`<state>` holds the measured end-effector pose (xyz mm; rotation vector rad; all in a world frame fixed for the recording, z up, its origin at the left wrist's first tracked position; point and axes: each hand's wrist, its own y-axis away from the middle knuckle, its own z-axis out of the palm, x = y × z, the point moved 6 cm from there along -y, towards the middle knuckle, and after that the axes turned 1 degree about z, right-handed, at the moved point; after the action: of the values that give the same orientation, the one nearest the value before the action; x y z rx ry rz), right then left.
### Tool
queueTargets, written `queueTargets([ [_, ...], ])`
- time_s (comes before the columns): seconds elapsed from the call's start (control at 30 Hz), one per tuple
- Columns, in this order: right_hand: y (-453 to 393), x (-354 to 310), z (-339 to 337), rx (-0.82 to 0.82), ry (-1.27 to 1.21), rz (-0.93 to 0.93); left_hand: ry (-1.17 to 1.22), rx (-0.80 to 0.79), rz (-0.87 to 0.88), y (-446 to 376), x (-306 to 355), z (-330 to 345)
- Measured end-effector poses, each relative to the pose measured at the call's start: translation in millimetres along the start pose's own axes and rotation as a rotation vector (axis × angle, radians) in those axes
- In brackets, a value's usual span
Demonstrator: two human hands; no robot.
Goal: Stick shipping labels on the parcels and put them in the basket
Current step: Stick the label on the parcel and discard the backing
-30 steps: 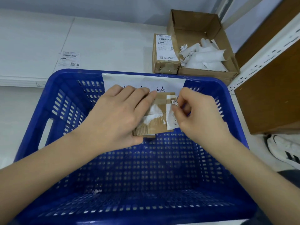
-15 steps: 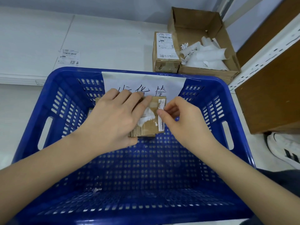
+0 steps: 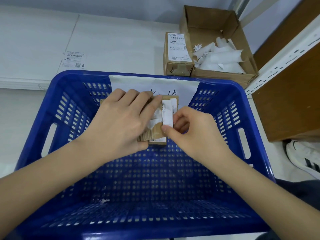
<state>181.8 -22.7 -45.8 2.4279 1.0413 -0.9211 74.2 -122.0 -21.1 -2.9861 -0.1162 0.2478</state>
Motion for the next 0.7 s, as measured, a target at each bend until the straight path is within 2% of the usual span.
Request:
queueTargets([
  [0.2, -3, 3, 4, -0.012, -0.103, -0.003, -0.018, 0.052, -0.012, -1, -5, -8],
  [0.37, -5, -3, 1, -0.032, 0.072, -0.061, -0.009, 0.058, -0.019, 0, 0, -6],
  [0.7, -8, -8, -7, 0.008, 0.008, -0.163, 0.034, 0.060, -0.042, 1, -1, -6],
])
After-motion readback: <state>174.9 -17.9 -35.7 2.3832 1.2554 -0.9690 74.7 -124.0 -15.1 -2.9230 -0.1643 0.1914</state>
